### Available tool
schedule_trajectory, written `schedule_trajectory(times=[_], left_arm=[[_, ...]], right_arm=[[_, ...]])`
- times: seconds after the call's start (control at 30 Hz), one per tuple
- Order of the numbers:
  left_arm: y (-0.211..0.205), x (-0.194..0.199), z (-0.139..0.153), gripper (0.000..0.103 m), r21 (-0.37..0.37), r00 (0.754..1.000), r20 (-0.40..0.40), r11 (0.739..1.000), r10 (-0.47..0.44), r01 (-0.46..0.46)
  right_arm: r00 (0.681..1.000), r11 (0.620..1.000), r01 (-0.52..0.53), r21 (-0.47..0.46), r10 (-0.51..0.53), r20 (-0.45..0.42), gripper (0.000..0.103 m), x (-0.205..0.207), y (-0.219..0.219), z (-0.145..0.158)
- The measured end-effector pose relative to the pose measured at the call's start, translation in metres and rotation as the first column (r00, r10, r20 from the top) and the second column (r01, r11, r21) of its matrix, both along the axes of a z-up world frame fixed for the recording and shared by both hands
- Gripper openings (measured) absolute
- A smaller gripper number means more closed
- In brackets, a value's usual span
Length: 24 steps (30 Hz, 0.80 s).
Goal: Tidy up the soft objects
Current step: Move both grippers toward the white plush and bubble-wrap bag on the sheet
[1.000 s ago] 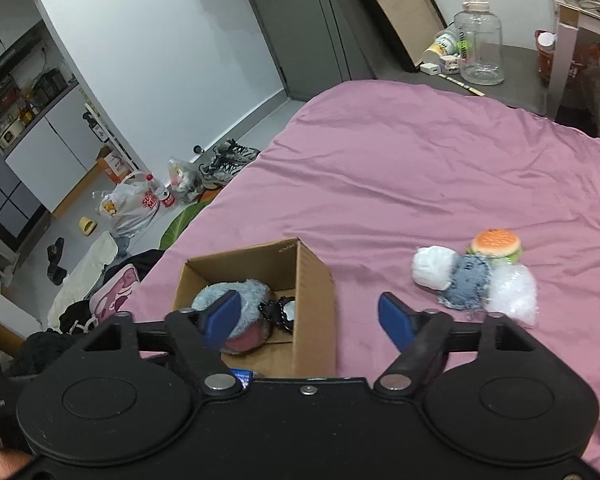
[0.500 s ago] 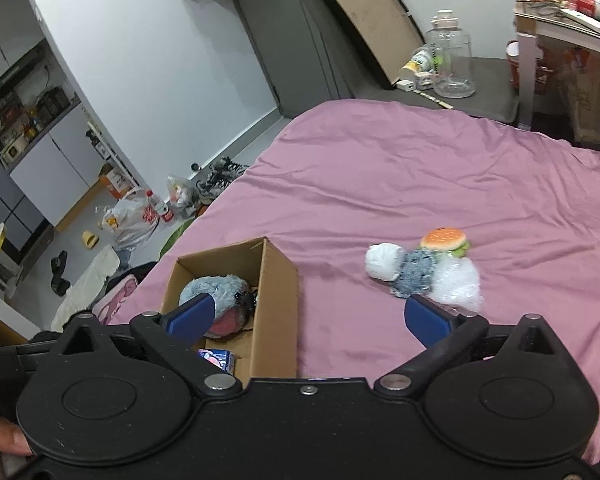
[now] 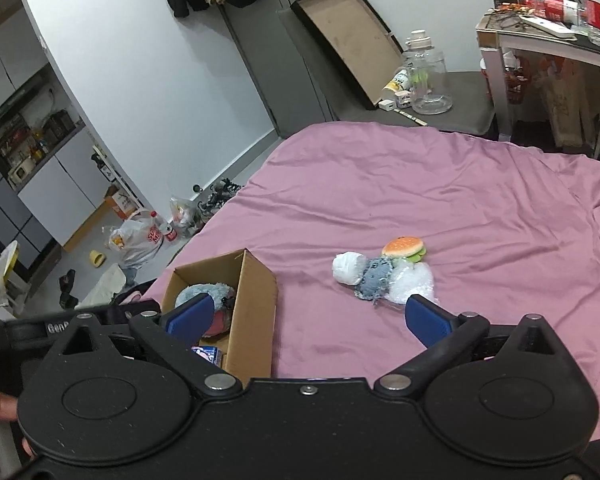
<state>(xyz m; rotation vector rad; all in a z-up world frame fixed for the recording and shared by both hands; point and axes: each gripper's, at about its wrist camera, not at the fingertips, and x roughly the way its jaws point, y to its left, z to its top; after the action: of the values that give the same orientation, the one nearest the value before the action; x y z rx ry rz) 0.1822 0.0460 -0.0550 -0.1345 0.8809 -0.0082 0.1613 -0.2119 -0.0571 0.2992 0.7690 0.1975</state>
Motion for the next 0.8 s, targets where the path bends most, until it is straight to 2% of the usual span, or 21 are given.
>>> schedule_trajectory(times=[0.13, 0.33, 0.67, 0.8], left_arm=[[-0.009, -0.003, 0.01, 0.103, 0.006, 1.0, -0.01, 1.0, -0.02, 0.02], [-0.024, -0.011, 0.022, 0.103, 0.034, 0.999, 0.014, 0.999, -0.034, 0.034], [-0.045, -0.015, 0.031, 0.103, 0.081, 0.998, 0.041, 0.996, -0.045, 0.042], [-0.052, -0.015, 0.032, 0.103, 0.076, 0.998, 0.052, 0.996, -0.046, 0.042]], right_arm=[[1.0, 1.0, 0.011, 0.017, -0.011, 0.01, 0.103, -0.008, -0.015, 0.004], [0.999, 0.998, 0.033, 0.045, -0.034, 0.015, 0.103, -0.015, -0.035, 0.004], [0.998, 0.994, 0.052, 0.093, -0.054, 0.026, 0.103, -0.02, -0.063, -0.002], [0.997, 0.991, 0.067, 0.113, -0.07, 0.022, 0.103, -0.02, -0.074, -0.006]])
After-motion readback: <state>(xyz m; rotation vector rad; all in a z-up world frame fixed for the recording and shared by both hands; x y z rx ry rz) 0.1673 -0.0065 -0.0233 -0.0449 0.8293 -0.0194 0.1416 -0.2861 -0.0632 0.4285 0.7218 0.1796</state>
